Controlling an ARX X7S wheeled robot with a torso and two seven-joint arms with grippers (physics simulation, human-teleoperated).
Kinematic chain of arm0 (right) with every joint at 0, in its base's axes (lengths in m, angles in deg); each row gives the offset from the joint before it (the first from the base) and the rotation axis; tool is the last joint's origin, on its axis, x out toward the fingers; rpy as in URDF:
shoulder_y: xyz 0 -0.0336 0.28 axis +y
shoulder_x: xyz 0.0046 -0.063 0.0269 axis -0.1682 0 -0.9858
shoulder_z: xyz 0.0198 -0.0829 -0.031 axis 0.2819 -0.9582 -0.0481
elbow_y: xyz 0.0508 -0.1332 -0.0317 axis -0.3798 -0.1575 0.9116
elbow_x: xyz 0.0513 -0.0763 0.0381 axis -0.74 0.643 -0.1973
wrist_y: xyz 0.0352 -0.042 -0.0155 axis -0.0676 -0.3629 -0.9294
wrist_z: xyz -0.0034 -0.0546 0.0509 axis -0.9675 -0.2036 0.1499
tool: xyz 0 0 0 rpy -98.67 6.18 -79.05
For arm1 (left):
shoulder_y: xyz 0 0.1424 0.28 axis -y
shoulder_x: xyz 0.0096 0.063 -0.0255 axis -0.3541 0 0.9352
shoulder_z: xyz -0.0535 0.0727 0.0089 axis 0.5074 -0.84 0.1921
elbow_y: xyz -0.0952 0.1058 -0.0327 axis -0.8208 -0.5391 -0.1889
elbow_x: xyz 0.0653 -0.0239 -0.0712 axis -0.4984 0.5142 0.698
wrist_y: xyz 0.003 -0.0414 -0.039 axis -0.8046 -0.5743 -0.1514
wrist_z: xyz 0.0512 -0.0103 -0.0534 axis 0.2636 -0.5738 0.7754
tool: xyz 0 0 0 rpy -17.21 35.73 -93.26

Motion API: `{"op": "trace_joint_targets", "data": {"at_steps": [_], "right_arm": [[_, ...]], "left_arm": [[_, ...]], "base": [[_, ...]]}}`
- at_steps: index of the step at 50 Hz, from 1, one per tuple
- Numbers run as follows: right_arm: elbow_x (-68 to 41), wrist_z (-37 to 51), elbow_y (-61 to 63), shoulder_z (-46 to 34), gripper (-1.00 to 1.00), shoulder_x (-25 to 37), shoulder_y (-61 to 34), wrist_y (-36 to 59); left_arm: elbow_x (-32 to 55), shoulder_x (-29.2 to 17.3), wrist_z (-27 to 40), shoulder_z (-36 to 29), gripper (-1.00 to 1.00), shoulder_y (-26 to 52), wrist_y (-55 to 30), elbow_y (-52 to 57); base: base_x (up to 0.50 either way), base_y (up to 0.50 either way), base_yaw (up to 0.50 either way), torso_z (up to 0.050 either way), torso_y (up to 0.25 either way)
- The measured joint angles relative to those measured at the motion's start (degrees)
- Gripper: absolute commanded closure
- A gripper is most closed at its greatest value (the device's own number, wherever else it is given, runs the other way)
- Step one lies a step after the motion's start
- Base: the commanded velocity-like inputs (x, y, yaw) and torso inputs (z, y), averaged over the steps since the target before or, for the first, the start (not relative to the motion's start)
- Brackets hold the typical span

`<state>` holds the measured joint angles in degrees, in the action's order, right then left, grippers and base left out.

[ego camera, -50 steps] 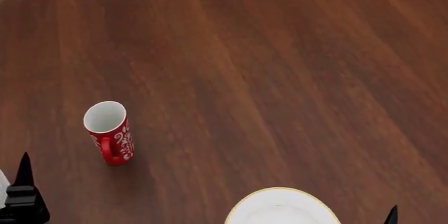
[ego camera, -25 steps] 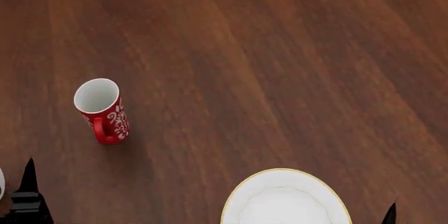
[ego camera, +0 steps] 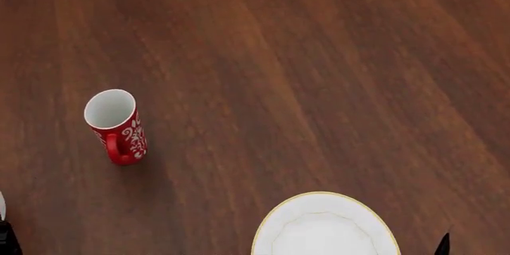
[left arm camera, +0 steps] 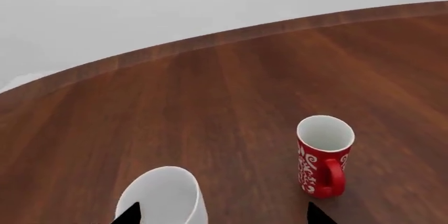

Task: Put the white mug on the plate.

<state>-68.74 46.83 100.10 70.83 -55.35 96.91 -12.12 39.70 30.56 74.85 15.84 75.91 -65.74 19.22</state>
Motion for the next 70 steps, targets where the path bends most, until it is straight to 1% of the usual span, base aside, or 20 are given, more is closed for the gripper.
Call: {"op": "trace_joint_targets", "data": {"at_steps": [6,13,30,44,70], "right_arm": [[-0.04,-0.09,-0.35,-0.07,-1.00,0.02,0.14,-0.37],[0.05,-0.35,-1.04,-0.24,-1.00,-0.01,0.28,-1.03],[0.13,-0.21,-1.88,-1.03,-1.00,0.27,-0.26,-1.15],[-0.20,0.11,-1.98,-1.67,-1.00,0.61,-0.85,-0.74],[-0.24,0.44,-2.91,-2.53,-1.00,0.97,-1.35,-0.95]], "left_arm": [[3.82,-0.24,3.28,3.27,-1.00,0.07,-3.24,2.37],[5.60,0.08,5.06,5.73,-1.00,-0.85,-3.96,2.24],[5.11,1.83,4.49,7.98,-1.00,-4.37,-0.90,-3.26],[2.81,2.41,2.05,5.79,-1.00,-3.92,2.01,-10.03],[-2.74,0.13,-3.17,-0.54,-1.00,3.51,5.49,-25.67]], "base": [[0.00,0.00,0.00,0.000,0.000],[0.00,0.00,0.00,0.000,0.000],[0.00,0.00,0.00,0.000,0.000],[0.00,0.00,0.00,0.000,0.000],[0.00,0.00,0.00,0.000,0.000]]}}
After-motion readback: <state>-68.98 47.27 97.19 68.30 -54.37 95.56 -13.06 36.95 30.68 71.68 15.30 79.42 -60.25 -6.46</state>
